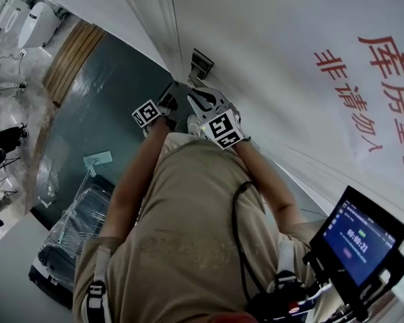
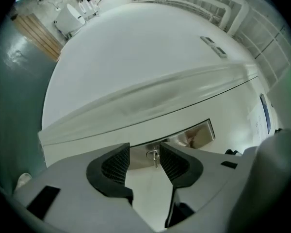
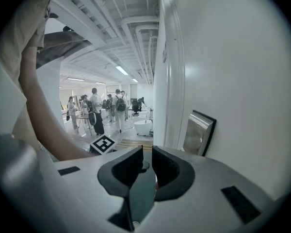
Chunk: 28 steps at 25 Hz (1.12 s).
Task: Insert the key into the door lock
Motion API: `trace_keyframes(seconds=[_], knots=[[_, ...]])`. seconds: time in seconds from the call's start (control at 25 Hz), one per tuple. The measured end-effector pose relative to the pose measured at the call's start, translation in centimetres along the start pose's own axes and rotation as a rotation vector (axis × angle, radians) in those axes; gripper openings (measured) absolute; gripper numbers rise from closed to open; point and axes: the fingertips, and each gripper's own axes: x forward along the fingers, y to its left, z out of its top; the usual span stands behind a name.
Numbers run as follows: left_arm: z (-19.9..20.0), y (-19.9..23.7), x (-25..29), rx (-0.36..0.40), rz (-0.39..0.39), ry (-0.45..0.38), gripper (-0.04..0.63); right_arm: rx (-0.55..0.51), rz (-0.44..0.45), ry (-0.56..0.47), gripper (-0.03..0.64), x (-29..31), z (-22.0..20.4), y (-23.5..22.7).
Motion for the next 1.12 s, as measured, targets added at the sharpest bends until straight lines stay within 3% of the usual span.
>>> trace_keyframes(seconds=[0.16, 0.32, 0.52, 0.76, 0.92, 1.12], knots=[[2.7, -1.4, -4.0, 0.098, 0.03, -0.09, 0.184, 0.018, 0.031, -0.008, 0.061, 0.4, 0.2, 0.6], [5.9, -3.4, -7.2, 0.298, 0.078, -0.114, 0.184, 0.005, 0.054, -0.039, 0.061, 2.1, 1.8, 1.8], [7.2, -7.4, -9.3, 0.469, 0.084, -0.12, 0.184, -0.019, 0.04, -0.066, 0.061, 3.2, 3.2, 2.4], [7.9, -10.4, -11.9, 0.596, 0.13, -0.175, 0.184, -0.046, 0.077, -0.095, 0.061, 3.6, 3.6, 3.0], [9.4, -11.0, -15.0, 0.696, 0.254, -0.204, 0.184, -0.063, 0.104, -0.113, 0.061, 4.2, 4.8, 3.7], [10.7, -10.8, -23.5, 0.677, 0.346, -0.311, 0.183, -0.087, 0.149, -0.123, 0.061, 4.9, 6.3, 8.0]])
